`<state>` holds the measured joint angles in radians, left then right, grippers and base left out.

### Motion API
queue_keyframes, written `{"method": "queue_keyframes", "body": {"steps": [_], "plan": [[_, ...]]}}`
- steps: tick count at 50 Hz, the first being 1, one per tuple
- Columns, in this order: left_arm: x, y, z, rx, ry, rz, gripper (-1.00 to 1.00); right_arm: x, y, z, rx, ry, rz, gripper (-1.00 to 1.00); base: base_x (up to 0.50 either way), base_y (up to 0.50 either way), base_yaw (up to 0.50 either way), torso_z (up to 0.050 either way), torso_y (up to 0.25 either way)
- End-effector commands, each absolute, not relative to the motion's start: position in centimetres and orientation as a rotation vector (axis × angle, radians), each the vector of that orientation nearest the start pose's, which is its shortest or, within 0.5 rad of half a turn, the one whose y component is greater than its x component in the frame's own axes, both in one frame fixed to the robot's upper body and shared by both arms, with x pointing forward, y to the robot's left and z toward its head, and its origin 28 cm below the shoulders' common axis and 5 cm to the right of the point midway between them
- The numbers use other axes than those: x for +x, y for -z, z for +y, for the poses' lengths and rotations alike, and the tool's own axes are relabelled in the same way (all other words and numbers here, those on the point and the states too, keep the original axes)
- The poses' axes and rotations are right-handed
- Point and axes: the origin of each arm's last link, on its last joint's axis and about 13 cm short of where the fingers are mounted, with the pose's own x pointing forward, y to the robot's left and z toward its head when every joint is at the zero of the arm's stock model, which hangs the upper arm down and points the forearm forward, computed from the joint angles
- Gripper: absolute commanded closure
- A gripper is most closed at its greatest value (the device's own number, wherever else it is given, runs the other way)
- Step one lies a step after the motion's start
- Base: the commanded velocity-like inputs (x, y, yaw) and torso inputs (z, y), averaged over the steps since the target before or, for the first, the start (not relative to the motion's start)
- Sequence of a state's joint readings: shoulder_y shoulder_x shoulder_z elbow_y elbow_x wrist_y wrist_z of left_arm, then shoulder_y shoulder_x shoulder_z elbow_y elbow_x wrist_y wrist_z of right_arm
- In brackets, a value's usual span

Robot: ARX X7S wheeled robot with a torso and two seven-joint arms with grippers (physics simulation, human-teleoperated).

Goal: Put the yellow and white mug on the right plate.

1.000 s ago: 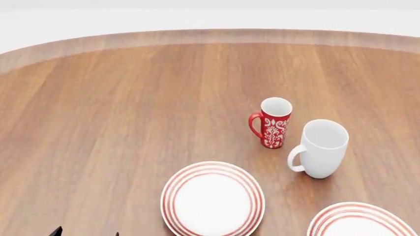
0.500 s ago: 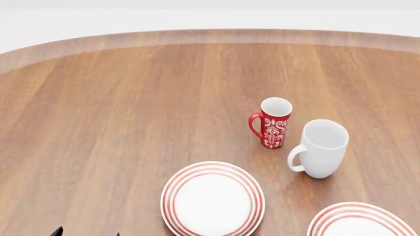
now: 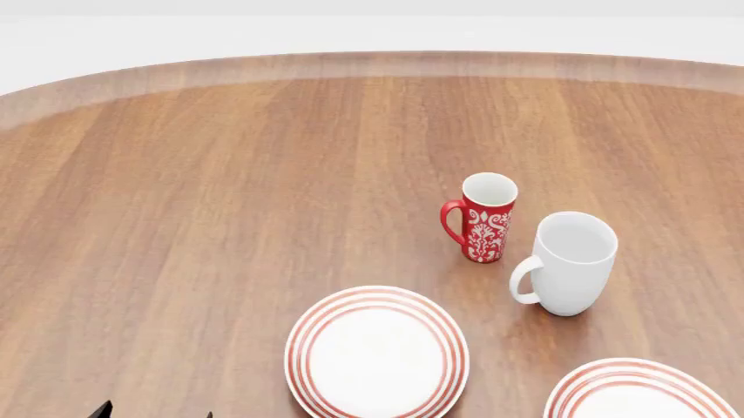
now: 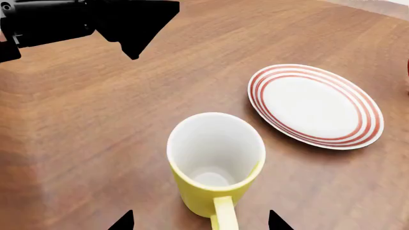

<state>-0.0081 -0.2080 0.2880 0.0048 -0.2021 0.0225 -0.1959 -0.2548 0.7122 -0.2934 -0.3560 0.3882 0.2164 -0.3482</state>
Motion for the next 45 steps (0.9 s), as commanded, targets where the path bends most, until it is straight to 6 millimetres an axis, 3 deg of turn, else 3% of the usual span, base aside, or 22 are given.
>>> {"method": "queue_keyframes", "body": {"steps": [1,21,45], "plan": [[20.3,-1.0,19.7,0.003,0.092,0.024,-1.0,14.4,-3.1,-17.8,-0.188,-0.776,0.377,-1.0,0.0,0.0,0.0,0.0,0.0],[20.3,-1.1,19.7,0.003,0.093,0.022,-1.0,17.8,-1.7,-18.1,-0.194,-0.801,0.458,-1.0,0.0,0.0,0.0,0.0,0.0],[20.3,-1.0,19.7,0.001,0.092,0.025,-1.0,18.8,1.0,-17.1,-0.209,-0.829,0.526,-1.0,0.0,0.0,0.0,0.0,0.0]]}}
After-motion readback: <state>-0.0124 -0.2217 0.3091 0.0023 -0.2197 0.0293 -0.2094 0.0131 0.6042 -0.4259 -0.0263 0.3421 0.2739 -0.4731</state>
